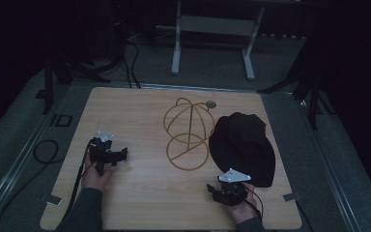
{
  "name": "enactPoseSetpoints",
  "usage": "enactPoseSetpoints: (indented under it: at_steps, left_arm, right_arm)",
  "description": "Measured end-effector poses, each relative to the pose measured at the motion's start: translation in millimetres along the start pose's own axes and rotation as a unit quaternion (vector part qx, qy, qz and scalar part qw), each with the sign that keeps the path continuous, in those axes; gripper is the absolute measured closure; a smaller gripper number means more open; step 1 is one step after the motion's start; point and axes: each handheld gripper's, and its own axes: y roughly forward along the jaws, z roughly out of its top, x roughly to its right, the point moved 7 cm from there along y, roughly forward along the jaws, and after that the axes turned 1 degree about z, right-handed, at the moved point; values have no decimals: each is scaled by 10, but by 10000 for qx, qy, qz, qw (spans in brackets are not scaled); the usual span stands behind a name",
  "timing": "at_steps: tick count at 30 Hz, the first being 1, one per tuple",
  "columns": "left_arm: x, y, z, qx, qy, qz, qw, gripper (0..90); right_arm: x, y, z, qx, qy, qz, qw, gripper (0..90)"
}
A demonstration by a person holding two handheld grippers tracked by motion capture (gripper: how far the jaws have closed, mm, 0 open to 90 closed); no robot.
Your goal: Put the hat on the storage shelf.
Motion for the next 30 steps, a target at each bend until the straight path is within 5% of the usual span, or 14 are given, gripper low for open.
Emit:
enactPoseSetpoints:
  at_steps: [9, 21, 24, 30]
  left_arm:
    - [0, 0, 0, -3, 1, 4, 10000, 129]
    - [0, 0, 0, 1, 0, 1, 10000, 129]
    - [0, 0, 0, 0, 2, 1, 10000, 129]
    - [0, 0, 0, 1, 1, 1, 10000, 129]
  right_arm:
    - [32, 16, -5, 9, 89, -127, 9999, 346]
    - [7, 7, -15, 128, 34, -94, 9999, 403]
    - [4, -31, 2, -197, -19, -34, 9998, 493]
    - [9, -94, 21, -412, -336, 64, 9986, 483]
